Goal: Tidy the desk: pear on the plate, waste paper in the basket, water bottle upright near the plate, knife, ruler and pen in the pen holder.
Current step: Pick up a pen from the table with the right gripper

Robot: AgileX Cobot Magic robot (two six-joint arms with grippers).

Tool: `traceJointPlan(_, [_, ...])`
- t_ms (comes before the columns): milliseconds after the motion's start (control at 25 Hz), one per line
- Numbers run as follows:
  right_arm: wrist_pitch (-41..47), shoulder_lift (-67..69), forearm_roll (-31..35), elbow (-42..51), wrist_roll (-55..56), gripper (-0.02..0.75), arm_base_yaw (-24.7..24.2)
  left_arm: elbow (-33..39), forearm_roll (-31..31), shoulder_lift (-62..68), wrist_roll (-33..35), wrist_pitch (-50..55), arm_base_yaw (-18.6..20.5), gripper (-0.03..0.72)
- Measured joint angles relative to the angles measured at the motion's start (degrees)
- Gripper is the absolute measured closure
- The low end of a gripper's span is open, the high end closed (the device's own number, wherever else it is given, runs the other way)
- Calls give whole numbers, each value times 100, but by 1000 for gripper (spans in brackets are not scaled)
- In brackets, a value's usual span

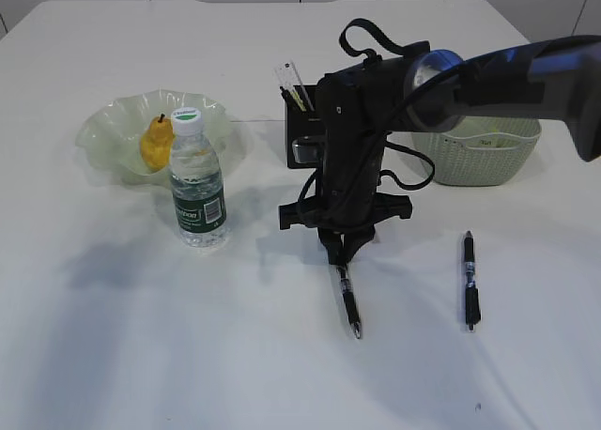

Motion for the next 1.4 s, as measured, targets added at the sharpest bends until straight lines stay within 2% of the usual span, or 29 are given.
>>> traceJointPlan(280, [14, 0, 0, -9, 10, 645, 0, 0, 0, 0, 0, 0, 0, 167])
traceJointPlan(760, [41, -35, -78, -68, -39, 646, 0, 0, 0, 0, 0, 0, 0, 167])
traceJointPlan(1280, [496, -61, -159, -1970, -208, 652, -45, 0, 0, 0, 0, 75, 0, 167])
traceJointPlan(1400, [574, -226, -159, -2036, -273, 703, -128, 0, 0, 0, 0, 88, 0, 167])
